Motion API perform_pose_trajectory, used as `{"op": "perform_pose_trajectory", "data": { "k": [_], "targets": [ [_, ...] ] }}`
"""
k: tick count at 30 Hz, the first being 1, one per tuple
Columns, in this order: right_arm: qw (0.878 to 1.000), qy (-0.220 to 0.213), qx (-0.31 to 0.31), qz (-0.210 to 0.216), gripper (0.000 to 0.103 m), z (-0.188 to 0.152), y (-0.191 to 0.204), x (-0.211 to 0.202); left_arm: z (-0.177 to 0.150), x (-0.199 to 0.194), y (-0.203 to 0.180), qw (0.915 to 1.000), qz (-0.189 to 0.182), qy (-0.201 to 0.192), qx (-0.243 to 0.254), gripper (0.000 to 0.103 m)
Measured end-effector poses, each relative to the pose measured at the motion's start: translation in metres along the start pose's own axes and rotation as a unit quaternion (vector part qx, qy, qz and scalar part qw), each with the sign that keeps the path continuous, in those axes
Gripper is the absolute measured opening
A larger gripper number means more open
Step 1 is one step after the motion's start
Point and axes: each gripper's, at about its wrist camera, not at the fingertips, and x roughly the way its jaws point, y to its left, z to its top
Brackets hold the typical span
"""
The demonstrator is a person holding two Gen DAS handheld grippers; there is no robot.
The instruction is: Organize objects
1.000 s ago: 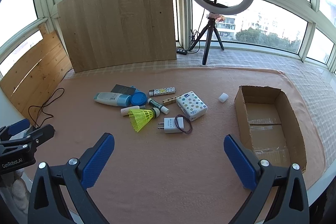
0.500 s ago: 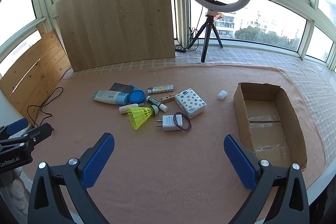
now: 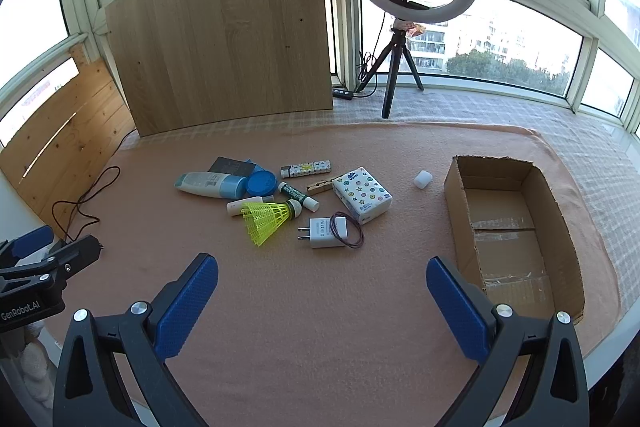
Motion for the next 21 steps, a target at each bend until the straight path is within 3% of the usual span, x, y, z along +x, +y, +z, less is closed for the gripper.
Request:
{"op": "perform_pose_trajectory", "data": {
  "k": [21],
  "targets": [
    [1.0,0.001,-0.003,0.0,0.103,0.0004,0.0026,0.0003,-0.0023,0.0,0.0014,1.0,0.003,0.001,-0.003,0.102]
  ]
}}
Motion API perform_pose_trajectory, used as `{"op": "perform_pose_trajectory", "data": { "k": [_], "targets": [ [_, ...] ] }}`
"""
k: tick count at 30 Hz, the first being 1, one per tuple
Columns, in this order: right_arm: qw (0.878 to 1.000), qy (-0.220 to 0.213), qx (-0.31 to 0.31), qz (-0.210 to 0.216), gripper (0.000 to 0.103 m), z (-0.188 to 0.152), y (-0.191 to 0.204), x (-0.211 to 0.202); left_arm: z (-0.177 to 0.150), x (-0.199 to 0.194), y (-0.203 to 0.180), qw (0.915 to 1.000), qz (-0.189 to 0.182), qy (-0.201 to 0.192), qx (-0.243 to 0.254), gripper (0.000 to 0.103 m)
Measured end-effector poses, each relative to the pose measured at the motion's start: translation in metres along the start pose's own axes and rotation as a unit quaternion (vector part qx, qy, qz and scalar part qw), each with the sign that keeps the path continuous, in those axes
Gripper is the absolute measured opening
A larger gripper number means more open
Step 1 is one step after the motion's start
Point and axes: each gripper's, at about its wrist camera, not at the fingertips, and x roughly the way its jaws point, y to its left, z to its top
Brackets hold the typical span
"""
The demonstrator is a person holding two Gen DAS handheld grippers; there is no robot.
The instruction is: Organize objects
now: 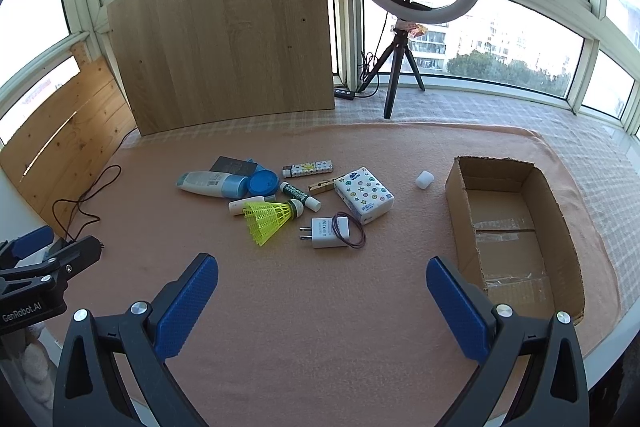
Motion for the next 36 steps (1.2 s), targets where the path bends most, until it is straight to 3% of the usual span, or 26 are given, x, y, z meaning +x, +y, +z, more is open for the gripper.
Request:
{"op": "perform_pose_trajectory", "data": {
  "k": [36],
  "targets": [
    [1.0,0.028,-0.004,0.006,0.103,0.011,-0.004,0.047,0.005,0.054,-0.007,0.9997,0.004,0.025,0.0,0.102]
  ]
}}
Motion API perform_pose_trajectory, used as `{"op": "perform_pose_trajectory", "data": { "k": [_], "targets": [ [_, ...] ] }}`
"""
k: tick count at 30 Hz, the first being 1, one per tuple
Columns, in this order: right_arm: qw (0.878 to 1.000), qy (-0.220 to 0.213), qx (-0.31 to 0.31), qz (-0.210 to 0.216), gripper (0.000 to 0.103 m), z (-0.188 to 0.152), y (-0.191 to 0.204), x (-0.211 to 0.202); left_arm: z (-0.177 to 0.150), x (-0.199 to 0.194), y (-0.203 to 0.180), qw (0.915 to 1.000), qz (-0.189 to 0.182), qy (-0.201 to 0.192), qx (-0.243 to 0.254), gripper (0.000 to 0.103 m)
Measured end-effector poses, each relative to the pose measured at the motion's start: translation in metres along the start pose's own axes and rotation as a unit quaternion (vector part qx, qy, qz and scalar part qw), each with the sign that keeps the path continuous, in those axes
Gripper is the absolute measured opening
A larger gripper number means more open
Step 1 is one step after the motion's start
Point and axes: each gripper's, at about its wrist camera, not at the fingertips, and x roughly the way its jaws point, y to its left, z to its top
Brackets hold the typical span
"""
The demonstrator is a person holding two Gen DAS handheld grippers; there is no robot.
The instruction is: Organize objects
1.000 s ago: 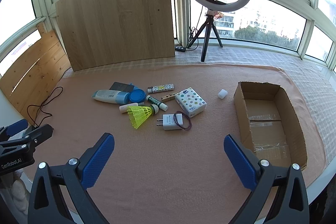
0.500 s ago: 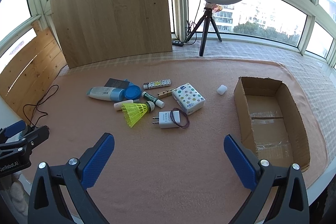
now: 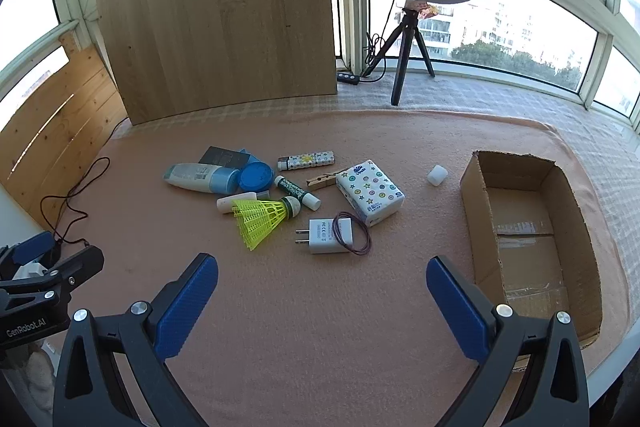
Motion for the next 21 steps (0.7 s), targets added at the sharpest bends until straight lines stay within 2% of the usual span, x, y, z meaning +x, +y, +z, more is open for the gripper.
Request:
{"op": "perform_pose_trajectory", "data": {
  "k": [4,9,14,16,18,21],
  "targets": [
    [1.0,0.01,0.009,0.015,0.102,0.005,-0.005,0.012,0.0,0.01,-0.005,1.0,-0.002,0.002,0.004,0.102],
    [0.999,0.021,0.019,0.021,0.097,0.01,-0.014,0.027,0.0,0.024,-0.012,0.9999,-0.007,0.009,0.011,0.098],
    [0.998,0.041,0.041,0.033,0.091,0.012,-0.03,0.044,-0.001,0.037,-0.02,0.9997,-0.015,0.018,0.012,0.09],
    [0.996,0.053,0.057,0.039,0.087,0.014,-0.04,0.052,-0.002,0.043,-0.024,0.9994,-0.021,0.024,0.012,0.087],
    [0.994,0.065,0.07,0.047,0.077,0.015,-0.048,0.059,-0.003,0.048,-0.029,0.9993,-0.024,0.027,0.014,0.085],
    [0.992,0.079,0.085,0.049,0.074,0.017,-0.058,0.071,-0.005,0.055,-0.034,0.999,-0.027,0.031,0.017,0.083]
  ]
}}
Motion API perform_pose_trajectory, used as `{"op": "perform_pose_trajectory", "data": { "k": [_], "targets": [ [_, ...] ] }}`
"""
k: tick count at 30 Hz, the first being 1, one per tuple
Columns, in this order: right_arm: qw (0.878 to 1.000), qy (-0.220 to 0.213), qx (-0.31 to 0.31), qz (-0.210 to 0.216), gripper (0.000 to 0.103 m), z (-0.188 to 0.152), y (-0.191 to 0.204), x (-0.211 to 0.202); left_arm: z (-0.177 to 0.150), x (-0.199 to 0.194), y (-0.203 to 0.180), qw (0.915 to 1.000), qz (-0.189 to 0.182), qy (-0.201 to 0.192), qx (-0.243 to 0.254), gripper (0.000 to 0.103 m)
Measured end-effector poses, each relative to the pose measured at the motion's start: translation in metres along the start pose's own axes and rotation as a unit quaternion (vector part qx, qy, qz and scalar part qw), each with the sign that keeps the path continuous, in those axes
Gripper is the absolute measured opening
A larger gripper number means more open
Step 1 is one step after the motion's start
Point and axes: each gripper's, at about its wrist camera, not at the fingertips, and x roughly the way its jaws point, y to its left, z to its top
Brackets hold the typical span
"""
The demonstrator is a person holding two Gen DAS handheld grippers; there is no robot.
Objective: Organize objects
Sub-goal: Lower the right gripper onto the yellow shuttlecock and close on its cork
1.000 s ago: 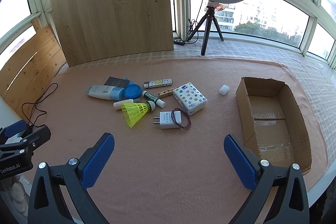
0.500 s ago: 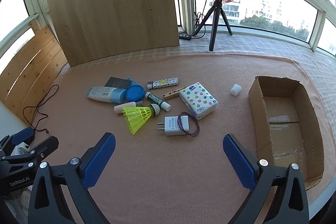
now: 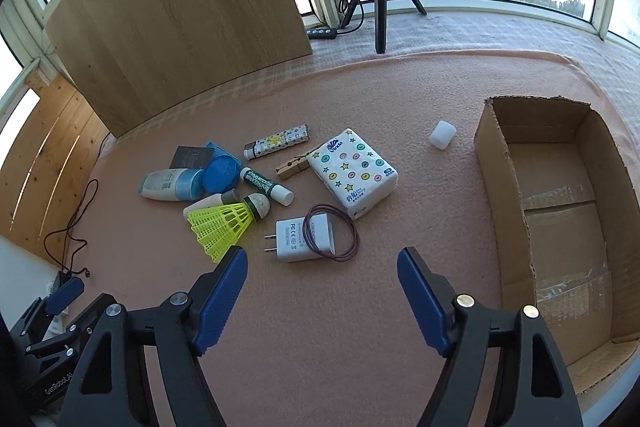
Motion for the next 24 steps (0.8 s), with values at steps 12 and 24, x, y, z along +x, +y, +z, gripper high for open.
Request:
{"op": "perform_pose_trajectory", "data": {
  "k": [12,24],
  "targets": [
    [0.999,0.042,0.01,0.031,0.057,0.019,-0.004,0.038,0.01,0.028,-0.01,0.9999,-0.01,0.012,-0.002,0.065],
    [0.992,0.096,-0.009,0.086,0.041,0.05,0.029,0.085,0.019,0.063,-0.044,0.9972,-0.062,0.041,-0.005,0.053]
  ]
}}
